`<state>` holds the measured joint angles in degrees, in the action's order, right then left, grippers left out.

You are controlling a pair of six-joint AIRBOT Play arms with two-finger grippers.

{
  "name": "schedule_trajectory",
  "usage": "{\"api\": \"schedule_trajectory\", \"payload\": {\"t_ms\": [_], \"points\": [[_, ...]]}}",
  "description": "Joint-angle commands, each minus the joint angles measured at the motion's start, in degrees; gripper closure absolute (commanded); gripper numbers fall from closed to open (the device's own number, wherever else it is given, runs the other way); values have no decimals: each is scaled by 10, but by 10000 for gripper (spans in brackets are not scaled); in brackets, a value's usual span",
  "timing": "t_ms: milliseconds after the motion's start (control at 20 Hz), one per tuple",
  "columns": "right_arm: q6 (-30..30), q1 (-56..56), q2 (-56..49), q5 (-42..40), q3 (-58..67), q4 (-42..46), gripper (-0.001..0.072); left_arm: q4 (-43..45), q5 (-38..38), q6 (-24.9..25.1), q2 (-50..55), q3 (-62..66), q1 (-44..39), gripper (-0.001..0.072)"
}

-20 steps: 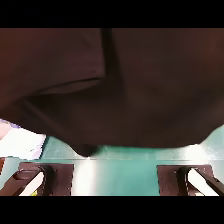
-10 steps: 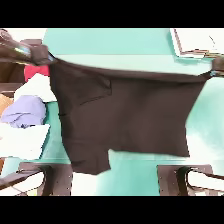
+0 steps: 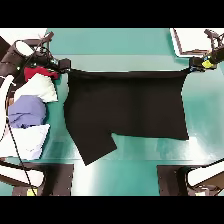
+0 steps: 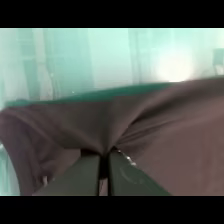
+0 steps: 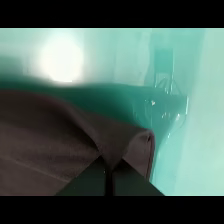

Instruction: Fold the shirts.

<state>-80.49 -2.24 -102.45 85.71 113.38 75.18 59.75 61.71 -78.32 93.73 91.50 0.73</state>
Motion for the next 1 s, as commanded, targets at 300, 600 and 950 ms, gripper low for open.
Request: {"api": "schedule_trajectory", "payload": {"t_ms": [300, 600, 950], "points": [[-12, -9, 68, -34, -191, 15, 693, 43, 83, 3, 10, -87, 0, 680], [-9, -62, 129, -31, -286, -62, 255, 71, 127, -14, -31, -101, 9, 228], [23, -130, 333, -34, -512, -108, 259, 116, 102, -43, -262, -410, 9, 228]]}}
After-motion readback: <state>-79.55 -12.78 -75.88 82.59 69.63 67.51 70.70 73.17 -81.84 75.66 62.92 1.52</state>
